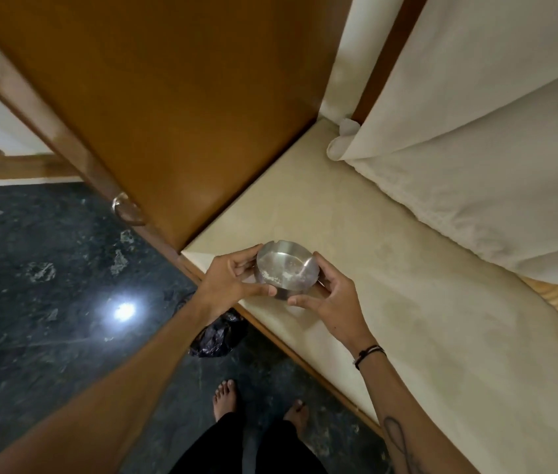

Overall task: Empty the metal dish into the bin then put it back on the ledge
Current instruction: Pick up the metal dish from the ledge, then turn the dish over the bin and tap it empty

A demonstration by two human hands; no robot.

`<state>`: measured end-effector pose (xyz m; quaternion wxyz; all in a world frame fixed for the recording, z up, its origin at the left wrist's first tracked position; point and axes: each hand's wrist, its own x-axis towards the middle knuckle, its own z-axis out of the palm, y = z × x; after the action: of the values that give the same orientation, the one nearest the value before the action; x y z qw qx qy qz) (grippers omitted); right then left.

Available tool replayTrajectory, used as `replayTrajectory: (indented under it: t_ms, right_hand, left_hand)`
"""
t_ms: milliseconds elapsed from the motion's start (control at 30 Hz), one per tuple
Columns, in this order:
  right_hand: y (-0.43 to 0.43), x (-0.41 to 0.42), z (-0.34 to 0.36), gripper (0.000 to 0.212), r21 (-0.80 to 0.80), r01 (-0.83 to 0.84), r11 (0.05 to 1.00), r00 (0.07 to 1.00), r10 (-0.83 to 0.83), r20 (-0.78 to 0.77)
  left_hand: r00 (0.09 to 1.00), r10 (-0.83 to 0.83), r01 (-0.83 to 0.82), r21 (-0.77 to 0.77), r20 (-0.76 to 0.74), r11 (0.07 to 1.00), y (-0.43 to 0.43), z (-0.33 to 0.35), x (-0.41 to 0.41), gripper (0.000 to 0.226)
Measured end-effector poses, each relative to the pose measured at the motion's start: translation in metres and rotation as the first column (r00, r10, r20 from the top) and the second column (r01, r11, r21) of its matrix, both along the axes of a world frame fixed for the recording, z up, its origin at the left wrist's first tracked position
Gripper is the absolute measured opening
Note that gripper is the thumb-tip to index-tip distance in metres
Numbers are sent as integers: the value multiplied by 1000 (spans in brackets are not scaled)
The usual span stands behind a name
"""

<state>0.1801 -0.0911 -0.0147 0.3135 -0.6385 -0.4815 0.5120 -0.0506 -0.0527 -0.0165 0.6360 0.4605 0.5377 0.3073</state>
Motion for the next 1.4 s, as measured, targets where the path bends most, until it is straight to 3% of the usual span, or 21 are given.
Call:
replayTrajectory:
  t_ms: [167,367,500,700,900,1067,1200,1333,1400]
  right_hand:
    - [-21,-29,5,130,-16,-30,999,996,28,-90]
    - [-57,-85,-10,107,-36,-164,986,972,155,-179]
    - [-89,-134,-30,97,-54,-244,968,951,227,-211]
    - [-116,-185,-97,108,-175,-265,948,951,227,-212]
    - [-116,-217,-238,102,-302,-194,933,976,151,-159]
    - [-93,-231,-324,75,-374,-137,917,985,87,-148]
    - [-66,-237,-377,73,-428,-125,895,985,61,-160]
    - [-36,-239,-420,8,-513,-80,855,987,-5,-163]
    - [-20,-239,-430,14,-542,-83,836,990,7,-142]
  left_hand:
    - [996,84,-84,-7,0,996,-36,8,-33,84]
    - [959,280,-282,-56,-45,958,-109,2,-94,90]
    - [946,315,-323,-127,-80,938,-156,-19,-145,98]
    - [931,355,-363,-257,-81,895,-192,-92,-195,93]
    - [948,317,-303,-344,-17,889,-189,-229,-228,91]
    - [941,337,-307,-340,30,889,-169,-325,-231,79]
    - [953,302,-274,-371,19,887,-145,-392,-237,77]
    - [963,258,-265,-388,-72,883,-119,-432,-235,54]
    - [963,226,-265,-373,-145,889,-107,-446,-229,36]
